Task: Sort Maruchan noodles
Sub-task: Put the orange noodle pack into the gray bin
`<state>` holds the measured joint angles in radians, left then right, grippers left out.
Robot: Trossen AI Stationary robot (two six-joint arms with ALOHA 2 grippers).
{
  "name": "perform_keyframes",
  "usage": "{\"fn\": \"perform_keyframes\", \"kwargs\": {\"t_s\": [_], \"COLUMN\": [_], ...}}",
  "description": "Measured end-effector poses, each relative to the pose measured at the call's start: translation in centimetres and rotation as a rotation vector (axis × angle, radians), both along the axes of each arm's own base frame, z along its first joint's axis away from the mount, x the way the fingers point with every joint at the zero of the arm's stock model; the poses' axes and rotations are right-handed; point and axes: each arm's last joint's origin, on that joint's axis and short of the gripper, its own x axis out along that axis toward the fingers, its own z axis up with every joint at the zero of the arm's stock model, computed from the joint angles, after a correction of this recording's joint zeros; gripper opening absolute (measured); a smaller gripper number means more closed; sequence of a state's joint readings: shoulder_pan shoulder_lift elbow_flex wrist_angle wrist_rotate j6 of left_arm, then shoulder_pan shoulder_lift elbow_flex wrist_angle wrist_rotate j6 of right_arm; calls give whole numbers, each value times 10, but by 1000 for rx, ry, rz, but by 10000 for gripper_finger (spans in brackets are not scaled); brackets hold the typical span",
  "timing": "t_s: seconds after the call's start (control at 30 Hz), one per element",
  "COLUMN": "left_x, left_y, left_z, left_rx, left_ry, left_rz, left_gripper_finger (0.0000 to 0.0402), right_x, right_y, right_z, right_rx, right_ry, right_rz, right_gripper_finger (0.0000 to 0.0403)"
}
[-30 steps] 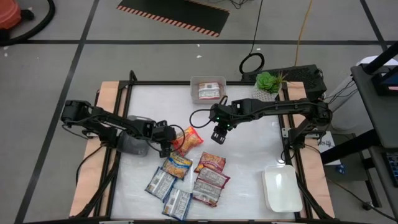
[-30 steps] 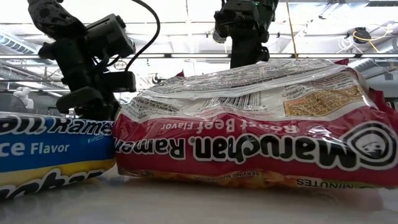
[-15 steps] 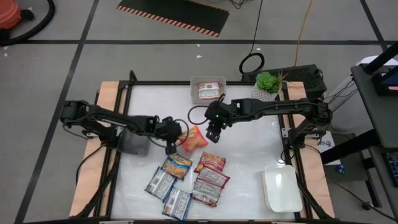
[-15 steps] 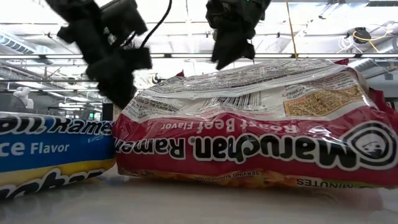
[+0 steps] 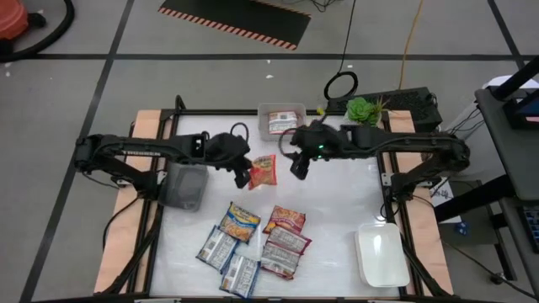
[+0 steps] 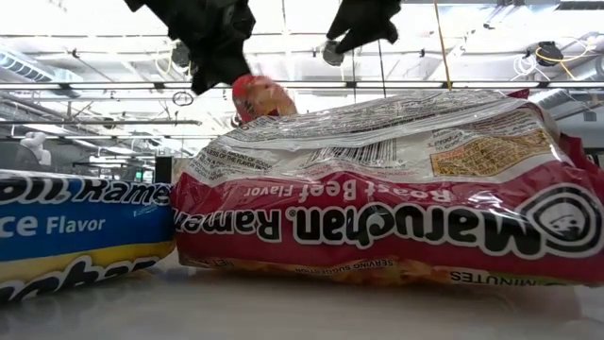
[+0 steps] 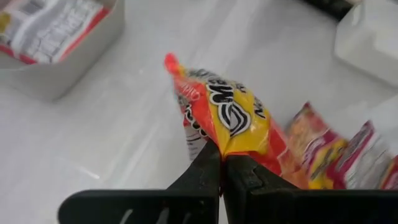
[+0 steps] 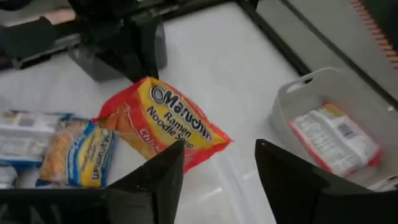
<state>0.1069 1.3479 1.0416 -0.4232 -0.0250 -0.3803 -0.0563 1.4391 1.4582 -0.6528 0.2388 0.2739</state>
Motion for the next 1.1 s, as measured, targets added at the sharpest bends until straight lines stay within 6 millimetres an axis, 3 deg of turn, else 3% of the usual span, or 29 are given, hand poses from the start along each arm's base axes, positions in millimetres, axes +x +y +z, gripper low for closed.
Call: {"fn": "perform_keyframes", "kwargs": {"t_s": [0.17, 0.4, 0.6, 0.83, 1.1], "left_x": [7, 13, 14, 11, 11], "left_y": [2, -11, -21, -28, -18], "left_z": [19, 47, 60, 87, 106], "left_rx": [98, 491, 666, 812, 854], "left_ry": [-99, -234, -257, -336, -411], "left_rz": [-98, -478, -586, -529, -374], "left_gripper_finger": [1, 0, 0, 0, 0], "right_x": [-15, -26, -56, -79, -63], "right_y": [-1, -15, -23, -19, -12], "right_z": [16, 24, 50, 69, 69], "right_rx": [59, 416, 415, 372, 342], "right_ry": [-71, -136, -256, -349, -489], "right_rz": [-30, 25, 22, 58, 130], "right_gripper_finger": [207, 198, 224, 293, 291]}}
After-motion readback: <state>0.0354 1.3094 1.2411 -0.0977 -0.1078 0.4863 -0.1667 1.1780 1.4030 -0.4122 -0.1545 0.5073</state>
